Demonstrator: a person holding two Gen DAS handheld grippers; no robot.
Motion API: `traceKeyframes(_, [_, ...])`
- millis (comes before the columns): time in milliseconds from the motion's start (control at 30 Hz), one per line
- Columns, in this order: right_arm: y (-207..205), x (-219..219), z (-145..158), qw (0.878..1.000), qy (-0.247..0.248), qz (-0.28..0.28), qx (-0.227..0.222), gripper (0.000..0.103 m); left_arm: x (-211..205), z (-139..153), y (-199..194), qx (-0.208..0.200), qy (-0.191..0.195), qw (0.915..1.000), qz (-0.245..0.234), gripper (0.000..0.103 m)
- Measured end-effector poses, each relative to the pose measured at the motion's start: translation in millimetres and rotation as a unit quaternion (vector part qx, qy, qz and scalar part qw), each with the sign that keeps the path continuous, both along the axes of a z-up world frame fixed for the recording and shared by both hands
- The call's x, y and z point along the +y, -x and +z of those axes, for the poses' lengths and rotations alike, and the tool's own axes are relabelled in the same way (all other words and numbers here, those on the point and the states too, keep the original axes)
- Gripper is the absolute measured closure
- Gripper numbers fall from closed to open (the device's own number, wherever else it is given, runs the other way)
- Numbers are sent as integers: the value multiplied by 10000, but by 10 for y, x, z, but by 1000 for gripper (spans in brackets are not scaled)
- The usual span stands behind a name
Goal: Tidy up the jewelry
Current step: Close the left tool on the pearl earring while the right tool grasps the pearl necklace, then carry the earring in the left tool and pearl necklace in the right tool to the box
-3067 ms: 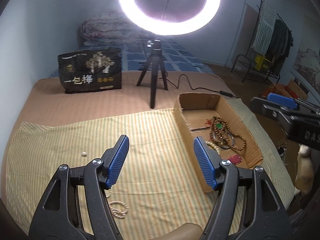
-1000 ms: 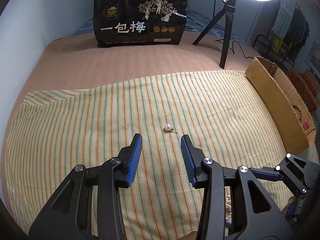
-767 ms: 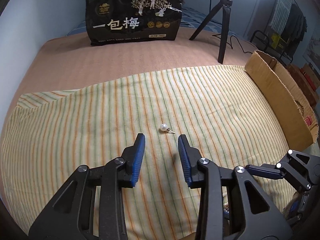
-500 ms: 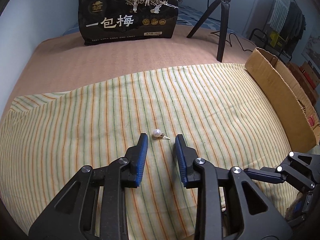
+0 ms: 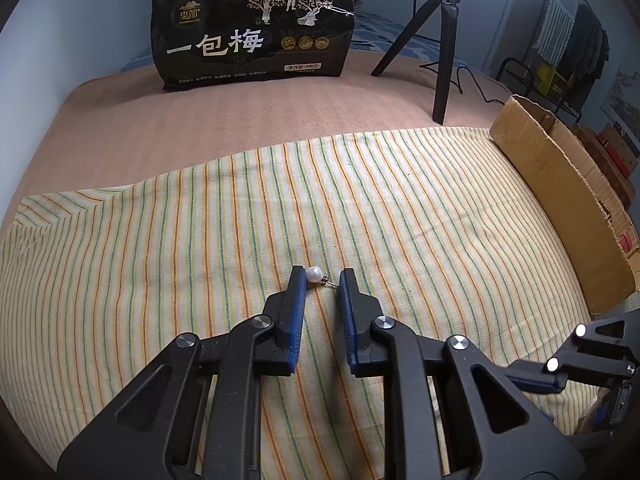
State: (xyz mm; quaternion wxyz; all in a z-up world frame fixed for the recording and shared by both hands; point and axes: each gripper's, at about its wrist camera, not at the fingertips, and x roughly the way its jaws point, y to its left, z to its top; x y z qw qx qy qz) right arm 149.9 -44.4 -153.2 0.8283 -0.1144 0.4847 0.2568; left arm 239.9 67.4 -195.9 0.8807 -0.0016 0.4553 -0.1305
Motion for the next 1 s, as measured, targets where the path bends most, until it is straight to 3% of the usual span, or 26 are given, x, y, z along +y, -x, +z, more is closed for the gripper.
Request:
traceKeyframes(133, [-24, -32, 14, 9999, -100, -46, 78, 97, 3, 4, 13, 0, -7, 10000, 16, 88])
traceKeyframes(500, [0, -119, 148, 9994, -294, -182, -14, 98, 57, 145, 118, -62, -79, 9999, 119, 88])
traceKeyframes(1000, [129, -421, 750, 9953, -723, -352, -534, 98, 38, 799, 430, -526, 99, 9982, 282, 88])
